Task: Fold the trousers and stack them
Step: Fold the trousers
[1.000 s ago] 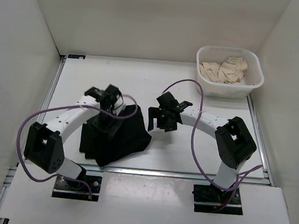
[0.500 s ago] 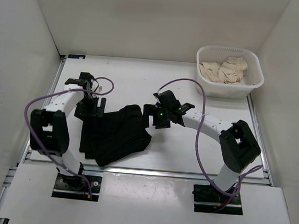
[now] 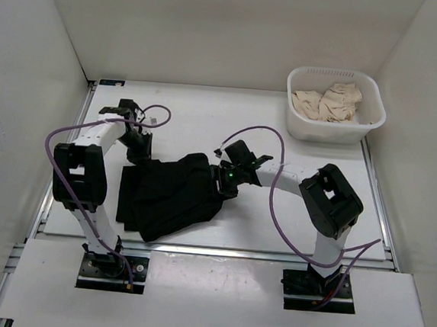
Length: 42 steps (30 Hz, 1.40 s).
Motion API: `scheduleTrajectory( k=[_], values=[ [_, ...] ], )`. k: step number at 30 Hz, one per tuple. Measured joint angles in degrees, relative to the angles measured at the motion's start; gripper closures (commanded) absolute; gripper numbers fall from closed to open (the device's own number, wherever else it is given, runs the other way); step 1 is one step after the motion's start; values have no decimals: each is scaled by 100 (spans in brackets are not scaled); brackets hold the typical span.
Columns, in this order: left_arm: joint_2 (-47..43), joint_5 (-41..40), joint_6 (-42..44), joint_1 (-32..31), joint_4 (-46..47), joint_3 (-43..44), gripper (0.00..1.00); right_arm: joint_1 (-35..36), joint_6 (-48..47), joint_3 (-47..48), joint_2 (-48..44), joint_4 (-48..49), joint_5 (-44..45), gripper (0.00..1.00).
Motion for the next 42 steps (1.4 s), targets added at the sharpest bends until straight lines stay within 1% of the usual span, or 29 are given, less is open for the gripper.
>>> scheduleTrajectory(
  k=[1, 2, 3, 6, 8, 9, 12, 14, 16, 17, 18, 19, 20, 21, 24, 25, 27, 28, 30, 33, 35, 36, 38, 39, 41, 42],
  values=[
    [0, 20, 0, 11, -72, 61, 86, 11, -9, -15, 4, 13, -70, 52],
    [0, 31, 0, 26, -164, 133, 86, 22, -7, -44, 7, 33, -144, 65],
    [0, 26, 0, 59, -251, 212, 86, 31, -35, -87, 7, 55, -195, 69],
    [0, -109, 0, 299, -533, 535, 86, 35, -31, -251, 7, 59, -306, 70],
    [-4, -267, 0, 605, -656, 837, 86, 39, -28, -343, 7, 50, -341, 74],
    [-4, -358, 0, 800, -715, 1025, 86, 42, -26, -367, 7, 48, -356, 80],
    [-17, -638, 0, 1392, -833, 1491, 86, 44, -37, -367, -2, 87, -398, 90],
    [-79, -929, 2, 1692, -752, 1473, 86, 46, -33, -367, -9, 74, -400, 90],
    [-140, -1141, 0, 1803, -695, 1180, 86, 59, -35, -367, -15, 74, -398, 90],
    [-129, -1224, 0, 1803, -702, 999, 86, 66, -35, -367, -15, 74, -398, 88],
    [-85, -1270, 0, 1781, -675, 815, 80, 76, -35, -367, -15, 74, -400, 82],
    [2, -1322, 4, 1751, -680, 669, 74, 90, -33, -365, -15, 70, -400, 65],
    [122, -1342, 20, 1729, -678, 566, 68, 107, -20, -350, -15, 44, -396, 57],
    [275, -1342, 9, 1709, -678, 514, 59, 129, -63, -306, -11, -35, -396, 44],
    [490, -1307, 20, 1714, -629, 442, 46, 188, -186, -83, 24, -223, -400, 37],
    [452, -1285, 24, 1751, -601, 393, 42, 205, -208, -20, 26, -254, -400, 29],
    [262, -1252, 7, 1888, -575, 236, 37, 229, -273, 72, 26, -315, -396, 22],
    [140, -1228, 9, 1965, -546, 109, 37, 234, -313, 96, 26, -321, -385, 17],
    [-79, -1211, 0, 2083, -490, -234, 36, 225, -348, 109, 24, -378, -310, 10],
    [-127, -1121, 4, 2116, -518, -752, 36, 140, -269, 120, 24, -494, -52, 5],
    [-13, -999, 0, 2050, -531, -935, 36, 44, -133, 216, 33, -516, 179, 5],
    [72, -953, 0, 2006, -535, -964, 38, -11, -31, 306, 72, -516, 282, 5],
    [264, -863, -11, 1915, -455, -975, 51, -87, 142, 605, 282, -487, 428, 12],
    [350, -811, -15, 1888, -420, -975, 59, -125, 214, 769, 442, -402, 487, 26],
    [564, -649, -31, 1808, -435, -925, 70, -164, 452, 929, 708, -170, 428, 45],
    [643, -564, -31, 1755, -481, -890, 70, -188, 588, 929, 791, -13, 420, 64]
  ],
)
